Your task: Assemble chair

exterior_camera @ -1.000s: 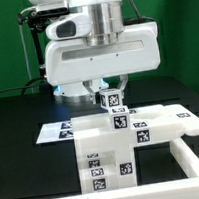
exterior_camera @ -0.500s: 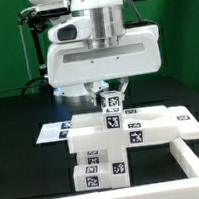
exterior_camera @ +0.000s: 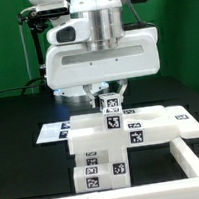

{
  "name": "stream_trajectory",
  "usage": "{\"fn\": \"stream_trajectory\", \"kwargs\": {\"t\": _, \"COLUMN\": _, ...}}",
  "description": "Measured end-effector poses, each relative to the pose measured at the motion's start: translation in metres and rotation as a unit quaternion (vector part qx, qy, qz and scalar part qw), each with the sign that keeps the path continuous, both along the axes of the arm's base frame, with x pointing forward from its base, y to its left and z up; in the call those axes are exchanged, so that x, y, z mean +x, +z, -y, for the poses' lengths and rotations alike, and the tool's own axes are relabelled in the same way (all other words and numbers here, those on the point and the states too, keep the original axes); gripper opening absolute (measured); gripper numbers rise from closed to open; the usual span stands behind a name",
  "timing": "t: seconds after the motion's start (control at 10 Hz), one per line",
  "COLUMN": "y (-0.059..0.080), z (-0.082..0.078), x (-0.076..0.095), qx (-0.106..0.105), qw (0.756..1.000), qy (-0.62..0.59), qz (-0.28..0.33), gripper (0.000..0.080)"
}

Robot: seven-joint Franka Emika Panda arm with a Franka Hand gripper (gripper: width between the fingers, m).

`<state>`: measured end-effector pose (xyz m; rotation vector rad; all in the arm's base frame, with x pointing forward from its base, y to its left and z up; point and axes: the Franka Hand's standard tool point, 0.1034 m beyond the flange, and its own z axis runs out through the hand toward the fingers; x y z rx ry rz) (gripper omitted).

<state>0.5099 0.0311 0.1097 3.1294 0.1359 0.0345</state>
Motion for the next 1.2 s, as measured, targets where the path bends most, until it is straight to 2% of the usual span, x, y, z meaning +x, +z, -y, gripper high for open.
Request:
{"fn": "stream_trajectory", "kwargs": {"t": 0.7, "y": -0.0002, "z": 0.0007, "x": -0.0002, "qx": 0.002, "qw": 1.000, "qy": -0.025, "qz": 0.000, "gripper": 0.0284}}
{"fn": "stream_trajectory", "kwargs": {"t": 1.0, "y": -0.0005, "z": 0.0004, "x": -0.0005, "qx": 0.011, "qw": 0.985, "qy": -0.173, "qz": 0.000, "gripper": 0.0284}}
{"fn": "stream_trajectory", "kwargs": {"t": 1.2, "y": -0.0007, "z": -0.0005, "x": -0.0006, "qx": 0.028, "qw": 0.963, "qy": -0.270, "qz": -0.003, "gripper": 0.0284}}
